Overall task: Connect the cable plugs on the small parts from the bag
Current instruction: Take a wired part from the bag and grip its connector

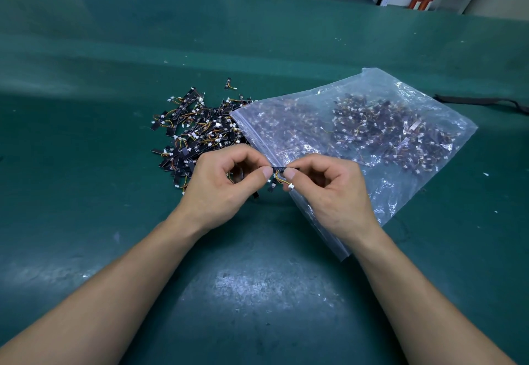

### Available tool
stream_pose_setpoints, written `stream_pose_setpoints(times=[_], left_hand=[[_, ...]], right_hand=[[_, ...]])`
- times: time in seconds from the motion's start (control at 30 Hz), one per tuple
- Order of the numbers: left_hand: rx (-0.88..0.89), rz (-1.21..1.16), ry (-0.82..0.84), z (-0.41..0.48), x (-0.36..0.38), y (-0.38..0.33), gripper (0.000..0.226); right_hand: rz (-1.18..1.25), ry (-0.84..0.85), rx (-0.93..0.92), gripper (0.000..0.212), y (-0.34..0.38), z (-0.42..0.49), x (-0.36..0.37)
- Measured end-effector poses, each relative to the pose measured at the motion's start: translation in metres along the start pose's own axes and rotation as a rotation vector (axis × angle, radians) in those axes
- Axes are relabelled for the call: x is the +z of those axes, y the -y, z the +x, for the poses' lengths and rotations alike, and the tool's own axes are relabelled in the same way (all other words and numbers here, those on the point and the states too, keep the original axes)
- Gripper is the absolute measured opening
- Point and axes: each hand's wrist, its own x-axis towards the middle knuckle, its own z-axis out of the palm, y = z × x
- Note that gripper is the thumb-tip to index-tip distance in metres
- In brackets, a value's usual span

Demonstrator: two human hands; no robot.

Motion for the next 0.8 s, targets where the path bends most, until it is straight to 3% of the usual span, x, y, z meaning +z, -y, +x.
stream_pose_setpoints(times=[0.8], left_hand=[[-0.004,0.025,-0.011,0.0,0.0003,0.0002,0.014]], right_hand=[[0.019,0.006,0.027,0.007,0.0005,-0.0011,0.0008]])
